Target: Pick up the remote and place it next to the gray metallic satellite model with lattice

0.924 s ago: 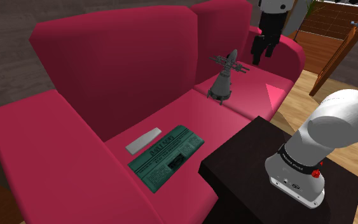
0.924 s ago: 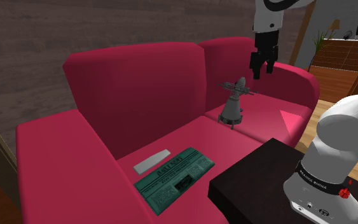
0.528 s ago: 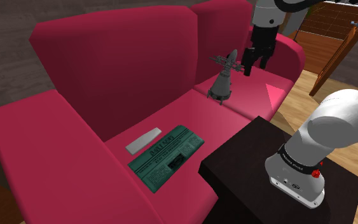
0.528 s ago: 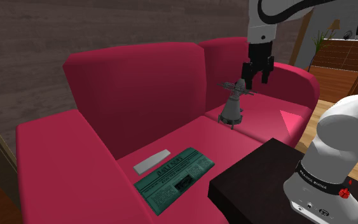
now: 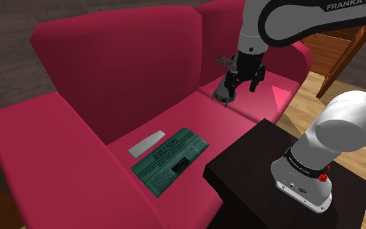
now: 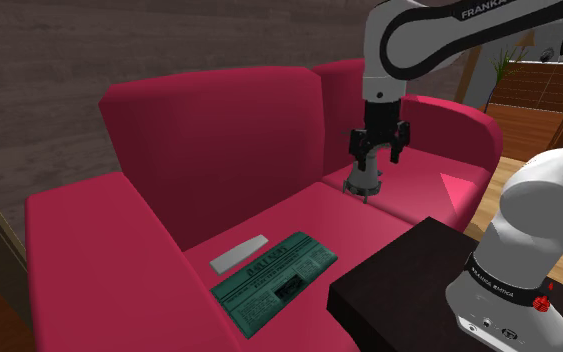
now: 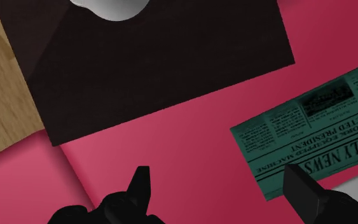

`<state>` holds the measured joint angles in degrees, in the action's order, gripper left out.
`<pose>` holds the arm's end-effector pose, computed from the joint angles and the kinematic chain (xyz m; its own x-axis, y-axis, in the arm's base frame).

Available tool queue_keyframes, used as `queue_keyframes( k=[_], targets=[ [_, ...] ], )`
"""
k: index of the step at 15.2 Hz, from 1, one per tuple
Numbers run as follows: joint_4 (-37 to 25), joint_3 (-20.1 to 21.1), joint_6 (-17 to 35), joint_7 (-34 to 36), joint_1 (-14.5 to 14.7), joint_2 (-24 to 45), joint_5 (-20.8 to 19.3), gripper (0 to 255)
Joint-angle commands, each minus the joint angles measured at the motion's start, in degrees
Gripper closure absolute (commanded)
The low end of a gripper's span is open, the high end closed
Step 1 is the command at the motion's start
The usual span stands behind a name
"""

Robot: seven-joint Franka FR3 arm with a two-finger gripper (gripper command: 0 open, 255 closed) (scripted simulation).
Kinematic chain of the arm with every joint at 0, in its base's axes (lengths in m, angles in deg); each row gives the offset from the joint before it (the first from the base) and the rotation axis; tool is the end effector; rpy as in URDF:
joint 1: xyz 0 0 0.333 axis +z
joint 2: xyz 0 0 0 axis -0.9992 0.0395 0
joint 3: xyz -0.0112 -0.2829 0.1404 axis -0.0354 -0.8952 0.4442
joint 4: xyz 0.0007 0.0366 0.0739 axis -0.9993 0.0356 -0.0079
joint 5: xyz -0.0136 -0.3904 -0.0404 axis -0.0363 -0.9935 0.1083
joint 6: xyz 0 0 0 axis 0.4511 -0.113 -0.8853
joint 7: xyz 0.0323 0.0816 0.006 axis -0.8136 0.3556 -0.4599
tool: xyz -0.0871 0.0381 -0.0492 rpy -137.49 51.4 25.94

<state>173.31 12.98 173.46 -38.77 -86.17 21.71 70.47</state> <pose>0.3044 0.0902 0.4390 0.9447 -0.3181 -0.0794 -0.3112 -0.9463 0.0880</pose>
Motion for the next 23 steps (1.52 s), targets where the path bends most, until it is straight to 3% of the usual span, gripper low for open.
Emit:
queue_keyframes(
  k=[1, 8, 13, 16, 19, 23],
  targets=[
    [1.3, 2.9, 3.8, 5.1, 0.4, 1.9, 2.4, 0],
    [0.6, 13.2, 17.2, 22.1, -0.2, 14.2, 7.6, 0],
    [-3.1, 20.6, 26.9, 35.9, -3.1, 26.4, 6.0, 0],
    [-6.5, 24.4, 32.2, 46.1, -5.6, 34.9, 1.0, 0],
    [-10.6, 26.1, 36.3, 58.3, -6.8, 44.3, -7.7, 0],
    [-17.7, 22.6, 39.0, 74.1, -3.3, 56.1, -19.9, 0]
  ],
)
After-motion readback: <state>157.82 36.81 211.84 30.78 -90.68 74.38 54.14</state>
